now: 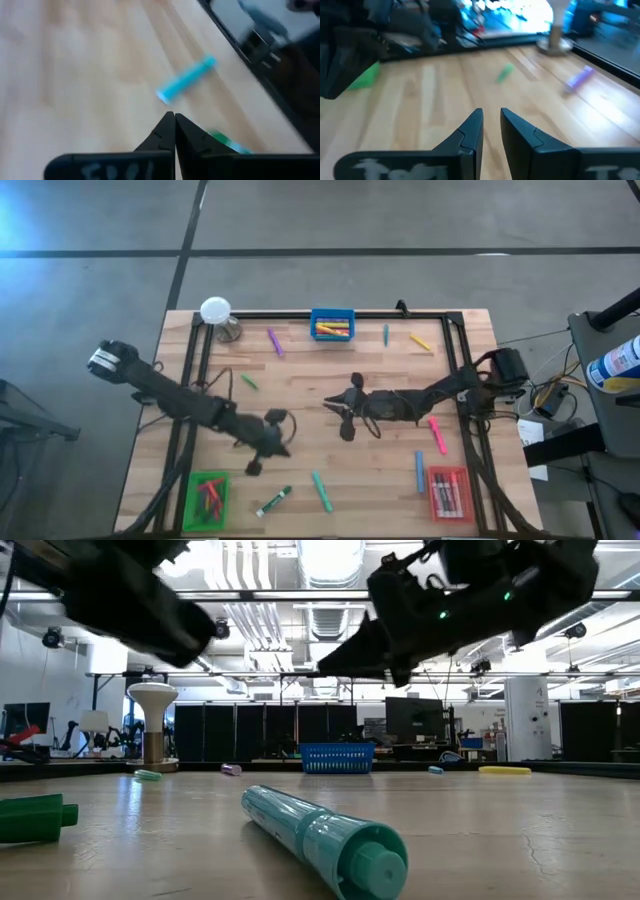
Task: Pick & Place Markers
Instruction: Put the blue highlighter into the blue bin
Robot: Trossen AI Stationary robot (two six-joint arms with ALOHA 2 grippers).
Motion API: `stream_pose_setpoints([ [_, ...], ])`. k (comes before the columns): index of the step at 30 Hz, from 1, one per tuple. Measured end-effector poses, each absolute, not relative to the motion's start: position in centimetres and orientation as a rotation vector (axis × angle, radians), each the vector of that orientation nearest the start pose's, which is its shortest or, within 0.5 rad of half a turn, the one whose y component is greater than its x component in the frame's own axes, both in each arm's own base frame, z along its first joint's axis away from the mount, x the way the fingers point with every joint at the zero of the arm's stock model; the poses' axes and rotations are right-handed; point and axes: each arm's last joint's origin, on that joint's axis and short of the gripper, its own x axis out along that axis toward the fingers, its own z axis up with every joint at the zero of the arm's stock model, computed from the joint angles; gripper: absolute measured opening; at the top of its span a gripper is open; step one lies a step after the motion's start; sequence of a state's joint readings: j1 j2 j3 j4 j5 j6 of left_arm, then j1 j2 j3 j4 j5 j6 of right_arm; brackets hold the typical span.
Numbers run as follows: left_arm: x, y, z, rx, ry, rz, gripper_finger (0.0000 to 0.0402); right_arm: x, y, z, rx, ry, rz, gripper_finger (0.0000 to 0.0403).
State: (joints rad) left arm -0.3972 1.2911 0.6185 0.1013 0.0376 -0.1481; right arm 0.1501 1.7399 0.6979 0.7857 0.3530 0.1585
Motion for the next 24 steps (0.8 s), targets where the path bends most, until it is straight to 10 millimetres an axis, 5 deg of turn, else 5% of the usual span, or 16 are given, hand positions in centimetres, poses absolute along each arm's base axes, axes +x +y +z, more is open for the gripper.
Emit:
stream_pose_setpoints([
  [10, 22.6, -3.5, 17.8, 0.056, 0.081, -0.192, 0.0001, 26.7, 5.9, 20.0, 0.226, 0.52, -0.423, 0.0059],
  [15, 20.6, -1.6, 16.3, 0.005, 0.021, -0.114, 0.0, 23.5, 7.0, 21.5, 0.364, 0.634, -0.498, 0.0059],
  [24, 19.5, -1.3, 15.2, -0.021, 0.041, -0.103, 0.0, 20.2, 9.1, 22.0, 0.651, 0.959, -0.69, 0.0095],
])
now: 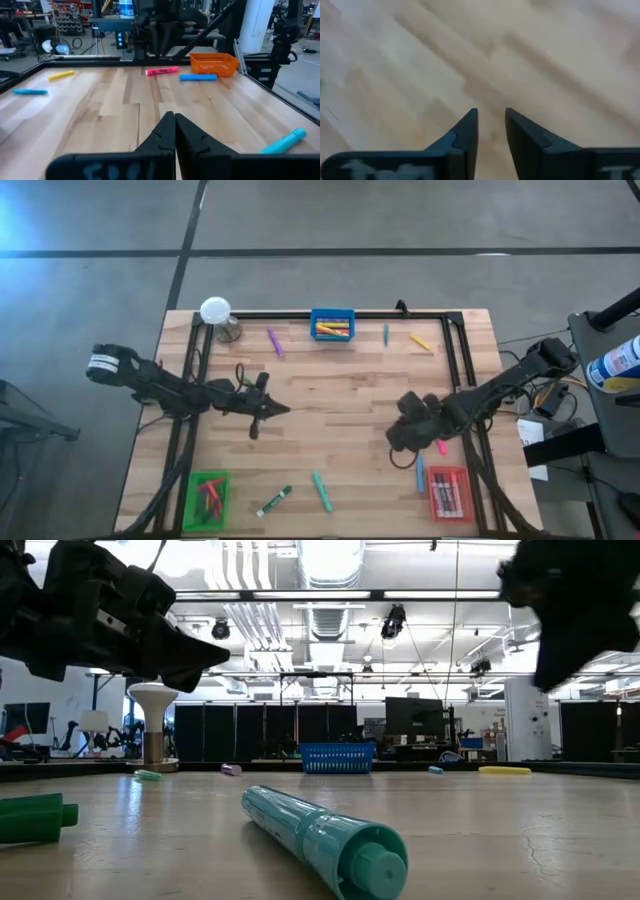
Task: Pick & Place Markers
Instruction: Put the blue highlighter into the blue bin
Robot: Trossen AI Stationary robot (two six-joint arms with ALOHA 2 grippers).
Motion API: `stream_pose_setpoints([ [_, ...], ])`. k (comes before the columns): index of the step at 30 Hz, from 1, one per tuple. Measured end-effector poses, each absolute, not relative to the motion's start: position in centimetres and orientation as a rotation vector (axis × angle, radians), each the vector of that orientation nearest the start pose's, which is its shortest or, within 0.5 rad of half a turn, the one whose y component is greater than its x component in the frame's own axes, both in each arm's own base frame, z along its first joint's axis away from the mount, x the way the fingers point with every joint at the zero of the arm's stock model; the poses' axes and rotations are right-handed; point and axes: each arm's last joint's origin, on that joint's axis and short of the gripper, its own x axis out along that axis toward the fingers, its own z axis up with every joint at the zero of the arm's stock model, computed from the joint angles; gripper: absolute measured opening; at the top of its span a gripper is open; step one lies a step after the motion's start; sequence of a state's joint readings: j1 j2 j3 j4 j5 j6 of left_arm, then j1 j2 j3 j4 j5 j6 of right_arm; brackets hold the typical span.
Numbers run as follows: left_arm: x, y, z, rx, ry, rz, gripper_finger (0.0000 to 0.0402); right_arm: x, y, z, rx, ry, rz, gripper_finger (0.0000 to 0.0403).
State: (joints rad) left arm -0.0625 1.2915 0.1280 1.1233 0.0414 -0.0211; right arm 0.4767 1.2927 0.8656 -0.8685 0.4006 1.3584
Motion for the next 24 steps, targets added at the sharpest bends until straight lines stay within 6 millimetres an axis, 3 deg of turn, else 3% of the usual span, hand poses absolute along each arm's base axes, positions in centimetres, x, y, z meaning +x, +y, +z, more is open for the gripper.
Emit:
stream_pose_setpoints([
  [7, 19.5, -1.3, 15.2, -0.034, 0.046, -0.103, 0.0, 19.8, 12.3, 20.2, 0.823, 1.198, -0.732, 0.0151],
  [12, 19.5, -1.3, 15.0, -0.039, 0.06, -0.103, 0.0, 19.5, 13.9, 18.8, 0.879, 1.275, -0.806, 0.0174],
  [24, 19.5, -1.3, 14.8, -0.06, 0.082, -0.102, 0.0, 18.6, 14.3, 16.0, 0.883, 1.361, -0.989, 0.0178],
])
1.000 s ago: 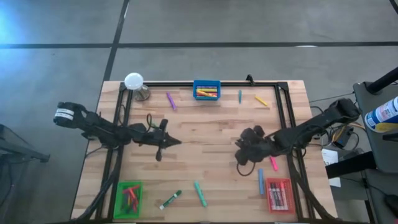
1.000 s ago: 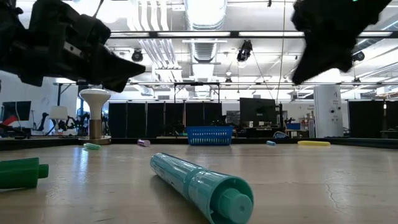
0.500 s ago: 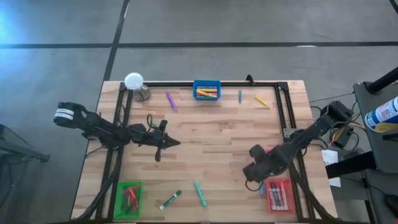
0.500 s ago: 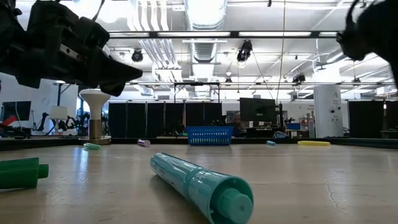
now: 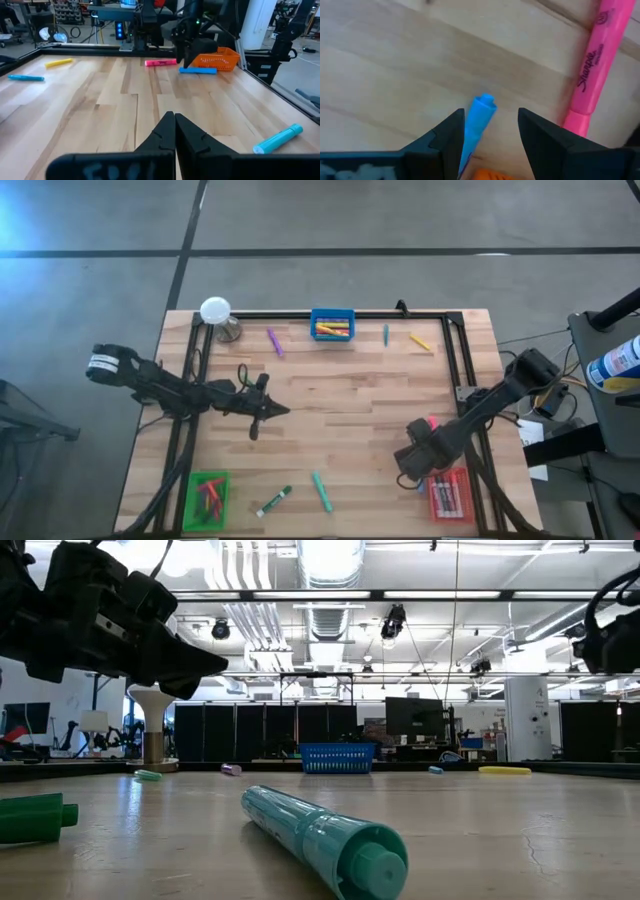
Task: Pick & Place Markers
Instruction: Put the blue highlighter into the blue bin
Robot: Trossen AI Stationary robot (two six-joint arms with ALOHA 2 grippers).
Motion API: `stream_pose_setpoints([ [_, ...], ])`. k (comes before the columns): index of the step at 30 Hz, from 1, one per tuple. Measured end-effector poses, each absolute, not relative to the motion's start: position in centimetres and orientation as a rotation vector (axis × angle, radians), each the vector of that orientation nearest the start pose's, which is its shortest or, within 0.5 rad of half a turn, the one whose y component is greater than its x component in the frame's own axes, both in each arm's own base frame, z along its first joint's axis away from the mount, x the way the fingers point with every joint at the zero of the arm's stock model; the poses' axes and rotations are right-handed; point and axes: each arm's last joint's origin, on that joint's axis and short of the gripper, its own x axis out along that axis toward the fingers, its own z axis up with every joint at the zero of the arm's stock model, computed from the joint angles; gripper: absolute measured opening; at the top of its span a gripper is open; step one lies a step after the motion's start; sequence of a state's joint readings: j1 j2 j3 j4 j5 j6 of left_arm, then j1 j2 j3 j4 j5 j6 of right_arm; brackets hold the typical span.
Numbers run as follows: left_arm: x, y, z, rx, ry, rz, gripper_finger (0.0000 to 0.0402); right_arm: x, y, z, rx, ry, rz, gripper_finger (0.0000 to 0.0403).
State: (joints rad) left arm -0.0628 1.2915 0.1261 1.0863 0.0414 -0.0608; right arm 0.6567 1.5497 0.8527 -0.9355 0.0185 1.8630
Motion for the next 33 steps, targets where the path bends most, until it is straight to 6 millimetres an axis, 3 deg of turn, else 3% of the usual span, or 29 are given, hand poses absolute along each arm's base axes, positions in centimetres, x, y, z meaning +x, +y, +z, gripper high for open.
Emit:
stream_pose_setpoints([
  [14, 19.5, -1.3, 14.7, -0.064, 0.094, -0.101, 0.0, 19.8, 15.1, 13.7, 0.863, 1.371, -0.969, 0.0134],
  [22, 19.5, -1.3, 14.7, -0.086, 0.096, -0.1, 0.0, 20.0, 15.0, 13.9, 0.857, 1.348, -0.93, 0.0086],
  [26, 19.5, -1.3, 14.7, -0.086, 0.096, -0.1, 0.0, 20.4, 15.0, 15.1, 0.856, 1.286, -0.863, 0.007],
  [33, 19.5, -1.3, 14.5, -0.086, 0.112, -0.094, 0.0, 22.4, 14.7, 19.4, 0.75, 1.04, -0.694, 0.008],
])
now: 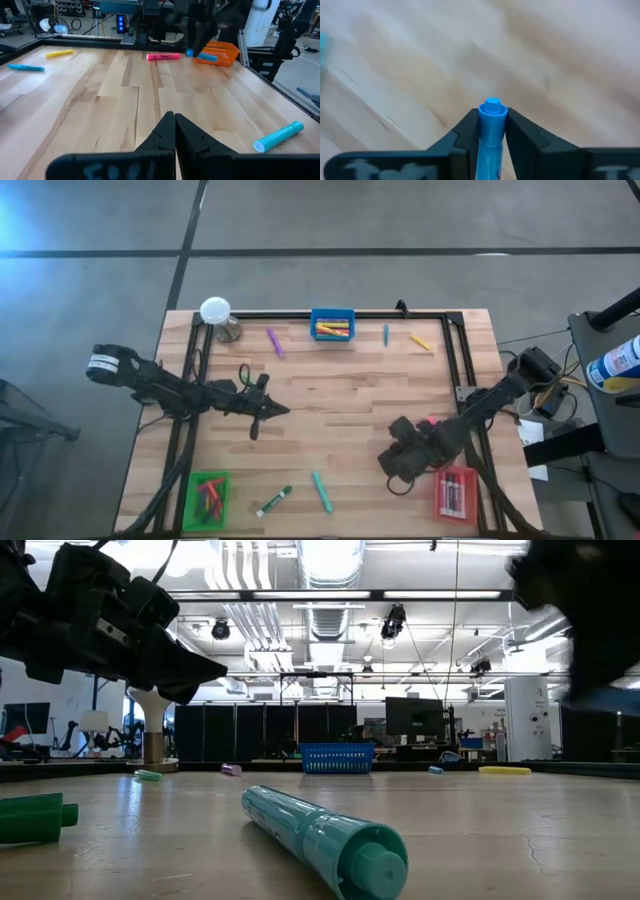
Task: Pick & Place Markers
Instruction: Put the blue highlighter into the blue bin
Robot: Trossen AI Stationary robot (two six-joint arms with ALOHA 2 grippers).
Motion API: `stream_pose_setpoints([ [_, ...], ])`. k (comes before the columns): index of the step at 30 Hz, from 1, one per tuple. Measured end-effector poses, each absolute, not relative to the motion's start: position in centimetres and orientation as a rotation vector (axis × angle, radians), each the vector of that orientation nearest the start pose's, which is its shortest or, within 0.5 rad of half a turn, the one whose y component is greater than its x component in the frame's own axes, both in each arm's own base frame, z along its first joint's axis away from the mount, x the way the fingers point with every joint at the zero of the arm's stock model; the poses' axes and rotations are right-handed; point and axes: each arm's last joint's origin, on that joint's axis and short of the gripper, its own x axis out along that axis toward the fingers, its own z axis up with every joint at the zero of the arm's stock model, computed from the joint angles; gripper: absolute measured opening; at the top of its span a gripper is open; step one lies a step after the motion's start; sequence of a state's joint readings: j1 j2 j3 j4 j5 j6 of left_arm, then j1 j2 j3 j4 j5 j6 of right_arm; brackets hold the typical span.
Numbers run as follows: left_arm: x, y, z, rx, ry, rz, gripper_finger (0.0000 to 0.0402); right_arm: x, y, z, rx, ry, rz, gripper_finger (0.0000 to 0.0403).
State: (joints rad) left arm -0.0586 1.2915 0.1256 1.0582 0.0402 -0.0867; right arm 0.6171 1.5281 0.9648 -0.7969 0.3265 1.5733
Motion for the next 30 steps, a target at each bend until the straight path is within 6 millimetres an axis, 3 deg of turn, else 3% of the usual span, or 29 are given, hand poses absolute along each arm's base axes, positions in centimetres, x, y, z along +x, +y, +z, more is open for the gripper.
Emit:
stream_pose_setpoints([
  [4, 19.4, -1.3, 14.5, -0.07, 0.112, -0.095, 0.0, 24.8, 12.8, 21.4, 0.557, 0.91, -0.638, 0.008],
  [7, 19.4, -1.3, 14.5, -0.056, 0.112, -0.096, 0.0, 27.5, 9.8, 22.6, 0.397, 0.835, -0.606, 0.0074],
  [11, 19.4, -1.3, 14.5, -0.055, 0.112, -0.096, 0.0, 31.1, 4.1, 24.8, 0.192, 0.758, -0.576, 0.0073],
  [16, 19.4, -1.3, 14.5, -0.055, 0.116, -0.095, 0.0, 34.5, -4.6, 27.5, -0.015, 0.664, -0.514, 0.0073],
  [19, 19.4, -1.3, 14.4, -0.055, 0.119, -0.096, 0.0, 36.1, -9.8, 27.7, -0.076, 0.614, -0.452, 0.0073],
  [23, 19.4, -1.3, 14.4, -0.055, 0.123, -0.096, 0.0, 37.8, -15.4, 26.8, -0.208, 0.673, -0.453, 0.0073],
  [27, 19.4, -1.3, 14.4, -0.062, 0.127, -0.095, 0.0, 39.4, -19.5, 25.1, -0.277, 0.731, -0.466, 0.0074],
  [30, 19.4, -1.3, 14.3, -0.064, 0.129, -0.095, 0.0, 40.5, -21.6, 23.8, -0.29, 0.774, -0.441, 0.0074],
])
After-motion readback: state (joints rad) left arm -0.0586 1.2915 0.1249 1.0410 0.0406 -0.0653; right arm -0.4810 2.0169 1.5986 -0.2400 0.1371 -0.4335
